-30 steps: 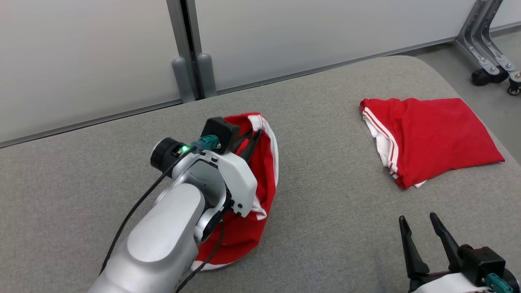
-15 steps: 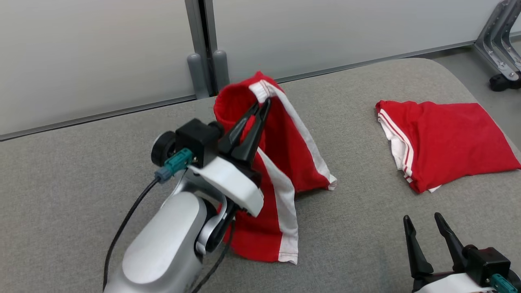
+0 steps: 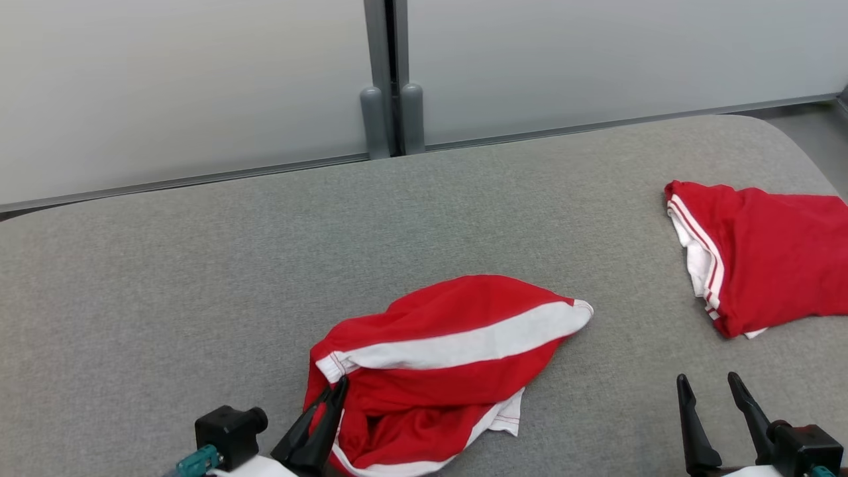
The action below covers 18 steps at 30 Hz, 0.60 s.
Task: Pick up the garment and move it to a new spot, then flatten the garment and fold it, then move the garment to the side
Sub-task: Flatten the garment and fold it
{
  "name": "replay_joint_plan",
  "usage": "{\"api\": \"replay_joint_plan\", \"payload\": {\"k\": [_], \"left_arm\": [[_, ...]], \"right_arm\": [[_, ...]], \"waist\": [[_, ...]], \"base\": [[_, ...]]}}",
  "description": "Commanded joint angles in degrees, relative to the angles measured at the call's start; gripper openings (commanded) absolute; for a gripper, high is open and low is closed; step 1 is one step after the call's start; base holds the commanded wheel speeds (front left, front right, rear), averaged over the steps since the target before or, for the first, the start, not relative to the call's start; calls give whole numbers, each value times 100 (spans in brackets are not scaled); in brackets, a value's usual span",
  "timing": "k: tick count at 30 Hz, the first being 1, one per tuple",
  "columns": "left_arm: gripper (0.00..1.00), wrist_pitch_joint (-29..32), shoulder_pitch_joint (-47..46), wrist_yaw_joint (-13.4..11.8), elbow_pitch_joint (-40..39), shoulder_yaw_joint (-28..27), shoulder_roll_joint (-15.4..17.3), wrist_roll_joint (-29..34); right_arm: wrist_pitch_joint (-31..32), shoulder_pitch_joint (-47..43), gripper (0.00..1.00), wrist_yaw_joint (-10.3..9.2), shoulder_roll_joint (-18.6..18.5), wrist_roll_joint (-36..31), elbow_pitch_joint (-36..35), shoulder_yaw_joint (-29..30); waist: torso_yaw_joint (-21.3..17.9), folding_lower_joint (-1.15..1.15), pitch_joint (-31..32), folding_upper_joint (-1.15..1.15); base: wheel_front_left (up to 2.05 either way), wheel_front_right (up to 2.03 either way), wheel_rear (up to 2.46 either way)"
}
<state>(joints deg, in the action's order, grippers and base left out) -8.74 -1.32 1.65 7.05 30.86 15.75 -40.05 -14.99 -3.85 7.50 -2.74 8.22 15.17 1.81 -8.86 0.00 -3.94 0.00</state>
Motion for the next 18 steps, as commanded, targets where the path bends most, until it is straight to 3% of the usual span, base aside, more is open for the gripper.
{"api": "replay_joint_plan", "payload": {"k": [1,2,3,5,6,9,10,11,12,18], "left_arm": [[0,-49,18,40,15,-12,-27,-43],[0,-89,72,79,70,-1,-26,-70],[6,-128,114,135,135,-6,-70,-160],[36,-236,148,224,297,14,-150,-221],[45,-275,145,284,390,62,-208,-251],[49,-408,106,392,659,144,-319,-259],[64,-447,95,417,733,167,-344,-245],[90,-478,96,436,794,160,-387,-279],[100,-505,95,456,852,155,-403,-287],[100,-599,140,515,1031,51,-345,-288]], "right_arm": [[-28,-25,100,-1,-31,-38,5,20],[-28,-20,100,-1,-32,-37,23,17],[-28,-17,100,-2,-31,-59,39,7],[-28,-9,100,-1,-32,-58,57,-11],[-28,-7,100,-1,-31,-72,68,-32],[-28,-7,100,-1,-32,-76,78,-70],[-28,-13,100,-1,-32,-80,81,-71],[-28,-18,100,-2,-32,-83,80,-72],[-28,-23,100,-1,-31,-87,77,-68],[-29,-82,100,-2,-31,-95,65,-49]], "waist": [[119,0,60,0],[164,0,75,0],[211,0,93,0],[278,0,130,0],[303,0,144,0],[350,0,168,0],[362,0,176,0],[373,0,177,0],[384,0,176,0],[414,0,179,0]], "base": [[0,0,0],[0,0,0],[0,0,0],[0,0,0],[0,0,0],[0,0,0],[0,0,0],[0,0,0],[0,0,0],[0,0,0]]}}
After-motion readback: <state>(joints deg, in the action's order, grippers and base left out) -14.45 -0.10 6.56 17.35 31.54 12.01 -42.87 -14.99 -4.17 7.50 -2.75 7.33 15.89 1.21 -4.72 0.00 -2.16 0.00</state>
